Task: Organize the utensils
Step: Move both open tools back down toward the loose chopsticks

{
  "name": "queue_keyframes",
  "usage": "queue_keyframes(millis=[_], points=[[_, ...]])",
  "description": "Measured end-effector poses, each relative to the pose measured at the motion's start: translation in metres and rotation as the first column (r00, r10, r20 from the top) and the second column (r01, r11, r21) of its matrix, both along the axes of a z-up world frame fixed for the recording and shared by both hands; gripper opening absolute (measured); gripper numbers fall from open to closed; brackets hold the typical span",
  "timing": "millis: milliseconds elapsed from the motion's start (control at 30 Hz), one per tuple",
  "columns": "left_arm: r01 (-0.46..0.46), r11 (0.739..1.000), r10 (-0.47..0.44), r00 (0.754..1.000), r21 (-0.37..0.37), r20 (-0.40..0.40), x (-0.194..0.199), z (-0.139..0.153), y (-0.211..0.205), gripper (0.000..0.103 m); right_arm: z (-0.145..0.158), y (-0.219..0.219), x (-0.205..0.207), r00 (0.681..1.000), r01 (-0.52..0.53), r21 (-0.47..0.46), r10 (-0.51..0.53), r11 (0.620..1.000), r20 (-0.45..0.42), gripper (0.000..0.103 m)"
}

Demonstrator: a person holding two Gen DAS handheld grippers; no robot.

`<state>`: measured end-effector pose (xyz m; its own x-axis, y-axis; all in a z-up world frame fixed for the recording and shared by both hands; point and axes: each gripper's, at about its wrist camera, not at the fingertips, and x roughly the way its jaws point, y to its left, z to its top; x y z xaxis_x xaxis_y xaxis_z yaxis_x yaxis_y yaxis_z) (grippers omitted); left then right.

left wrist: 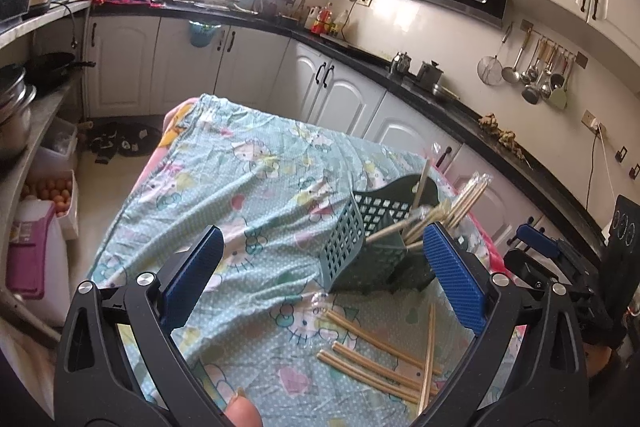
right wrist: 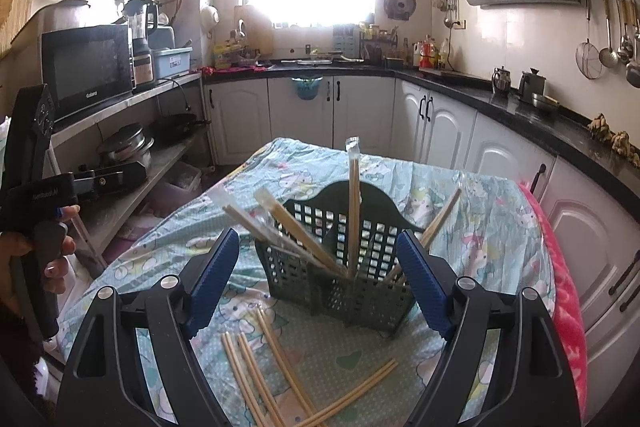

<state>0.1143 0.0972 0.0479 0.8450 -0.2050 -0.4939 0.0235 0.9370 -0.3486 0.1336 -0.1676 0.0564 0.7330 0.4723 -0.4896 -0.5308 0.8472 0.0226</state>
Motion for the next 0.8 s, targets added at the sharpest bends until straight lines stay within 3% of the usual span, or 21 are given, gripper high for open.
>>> queue_keyframes(millis=[800], points=[[0.077,0.996,-0.070,0.986,0.045,-0.152,-0.006,-0.063,-0.044,0.092,-0.053,-0.025,-0.008,0.992,0.053,-0.053,-0.058,0.997,-0.111,0.078]])
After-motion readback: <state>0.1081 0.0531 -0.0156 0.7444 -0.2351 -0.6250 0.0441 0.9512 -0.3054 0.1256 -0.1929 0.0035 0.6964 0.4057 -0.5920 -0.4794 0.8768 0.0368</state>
